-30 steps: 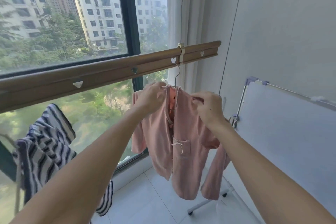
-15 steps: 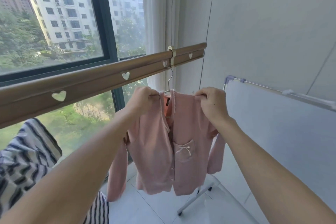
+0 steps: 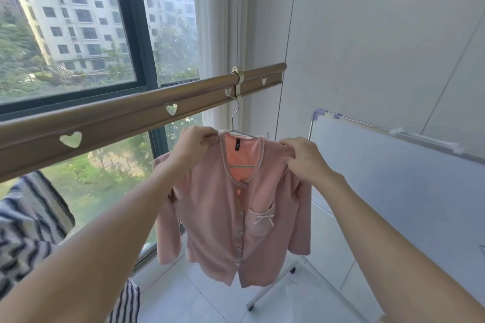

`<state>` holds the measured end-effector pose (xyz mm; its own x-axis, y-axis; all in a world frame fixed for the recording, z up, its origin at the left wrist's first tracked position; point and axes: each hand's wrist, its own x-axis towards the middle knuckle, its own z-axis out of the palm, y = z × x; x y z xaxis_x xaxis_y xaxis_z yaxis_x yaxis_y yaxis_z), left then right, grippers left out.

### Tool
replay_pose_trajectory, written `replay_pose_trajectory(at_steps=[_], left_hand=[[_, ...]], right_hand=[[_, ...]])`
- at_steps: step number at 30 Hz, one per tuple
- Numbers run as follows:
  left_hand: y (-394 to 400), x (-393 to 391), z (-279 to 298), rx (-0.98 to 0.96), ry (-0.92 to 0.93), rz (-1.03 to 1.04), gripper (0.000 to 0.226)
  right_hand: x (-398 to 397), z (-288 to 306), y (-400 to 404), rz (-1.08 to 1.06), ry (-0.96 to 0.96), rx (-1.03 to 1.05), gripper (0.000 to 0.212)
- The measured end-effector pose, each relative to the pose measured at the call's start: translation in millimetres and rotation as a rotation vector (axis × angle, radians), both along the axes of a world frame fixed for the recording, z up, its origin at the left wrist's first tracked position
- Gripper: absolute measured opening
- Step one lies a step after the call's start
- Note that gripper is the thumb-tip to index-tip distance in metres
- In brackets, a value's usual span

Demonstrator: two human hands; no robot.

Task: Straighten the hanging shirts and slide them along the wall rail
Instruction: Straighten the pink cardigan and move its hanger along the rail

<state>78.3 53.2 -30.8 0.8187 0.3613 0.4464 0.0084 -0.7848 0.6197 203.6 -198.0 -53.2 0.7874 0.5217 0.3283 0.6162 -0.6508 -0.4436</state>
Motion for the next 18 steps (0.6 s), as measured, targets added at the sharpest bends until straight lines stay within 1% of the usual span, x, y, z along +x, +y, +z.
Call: replay_pose_trajectory(at_steps=[2,4,6,10,12,14,16,18], left_hand=[[-2,-5,1,-0.085,-0.084,0.043,0.008],[-2,-10,1,-0.140,-0.142,0.082,0.004],[0,-13,1,-0.141,-0.160,0.093,0.003],[11,-23,1,-0.175,-0.207,0.135,0.011],[20,-28,1,-0.184,-0.181,0.143,0.012],[31,-35,1,-0.229,-0.140,0.162,0.013],[47,-42,0,-0.280,-0.136,0.276,0.012],[61,-53,0,-0.290,-0.129,0.401,0.013]], right_hand=[[-7,-1,9,0.052,-0.036,0.018,0.024],[-16,1,24,0.118,-0.075,0.085,0.018],[-20,2,36,0.155,-0.098,0.139,0.019],[-15,3,48,0.134,-0.121,0.105,0.032],[-13,4,50,0.101,-0.117,0.091,0.036],[-13,5,52,0.083,-0.117,0.080,0.033],[-15,5,52,0.067,-0.115,0.073,0.026],[-18,6,53,0.048,-0.109,0.073,0.025]])
